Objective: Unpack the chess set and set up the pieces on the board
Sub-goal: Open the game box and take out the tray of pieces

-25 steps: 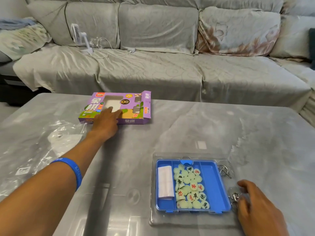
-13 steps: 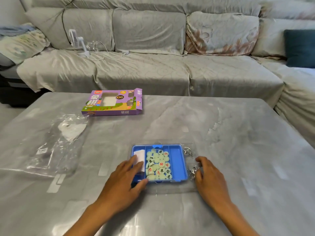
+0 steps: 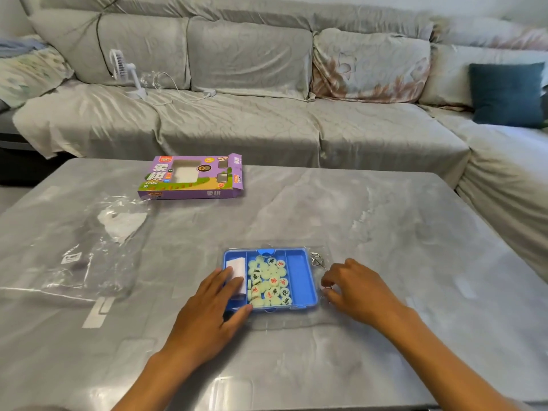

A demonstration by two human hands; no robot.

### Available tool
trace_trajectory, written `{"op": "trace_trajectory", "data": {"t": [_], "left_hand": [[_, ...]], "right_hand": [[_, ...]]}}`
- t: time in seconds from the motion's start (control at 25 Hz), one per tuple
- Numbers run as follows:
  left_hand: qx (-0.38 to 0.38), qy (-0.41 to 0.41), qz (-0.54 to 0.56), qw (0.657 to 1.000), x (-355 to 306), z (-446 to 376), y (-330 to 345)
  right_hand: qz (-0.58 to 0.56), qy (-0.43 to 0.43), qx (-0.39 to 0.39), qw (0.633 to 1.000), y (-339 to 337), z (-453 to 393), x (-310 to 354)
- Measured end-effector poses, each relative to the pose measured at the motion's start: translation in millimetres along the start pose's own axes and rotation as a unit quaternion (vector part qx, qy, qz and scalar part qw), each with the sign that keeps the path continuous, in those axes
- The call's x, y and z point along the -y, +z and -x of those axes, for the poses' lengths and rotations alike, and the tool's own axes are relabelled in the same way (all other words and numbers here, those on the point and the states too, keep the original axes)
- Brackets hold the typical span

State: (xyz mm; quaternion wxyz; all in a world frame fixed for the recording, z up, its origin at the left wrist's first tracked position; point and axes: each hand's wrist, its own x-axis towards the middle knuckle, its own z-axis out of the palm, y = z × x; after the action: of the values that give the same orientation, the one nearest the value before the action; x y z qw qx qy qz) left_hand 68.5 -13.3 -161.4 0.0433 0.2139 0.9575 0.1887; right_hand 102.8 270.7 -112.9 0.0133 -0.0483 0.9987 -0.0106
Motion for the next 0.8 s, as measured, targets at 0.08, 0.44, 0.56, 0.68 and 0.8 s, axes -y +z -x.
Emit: {"op": "trace_trajectory", "data": {"t": [0.08, 0.44, 0.56, 0.68, 0.8], "left_hand": [[-0.018, 0.006, -0.009, 1.0, -0.7, -1.5, 2.0], [-0.04, 0.02, -0.004, 0.999, 3.0, -1.1, 12.2], [-0.043, 0.022, 0.001, 0.999, 2.8, -1.1, 10.8], [-0.042, 0.019, -0.002, 0.999, 2.9, -2.1, 12.7], [-0.046, 0.012, 0.003, 0.999, 2.3, -2.8, 14.0]], "right_hand": [[0.018, 0.011, 0.021, 1.0, 8.6, 5.6, 11.4], [-0.255, 0.141, -0.02, 0.956, 28.3, 9.4, 11.5], [-0.643, 0.308, -0.073, 0.697, 25.7, 11.6, -4.3], [-0.823, 0.341, -0.038, 0.453, 13.7, 13.7, -20.0], [-0.835, 0.352, -0.014, 0.423, 0.9, 1.7, -17.1]]}}
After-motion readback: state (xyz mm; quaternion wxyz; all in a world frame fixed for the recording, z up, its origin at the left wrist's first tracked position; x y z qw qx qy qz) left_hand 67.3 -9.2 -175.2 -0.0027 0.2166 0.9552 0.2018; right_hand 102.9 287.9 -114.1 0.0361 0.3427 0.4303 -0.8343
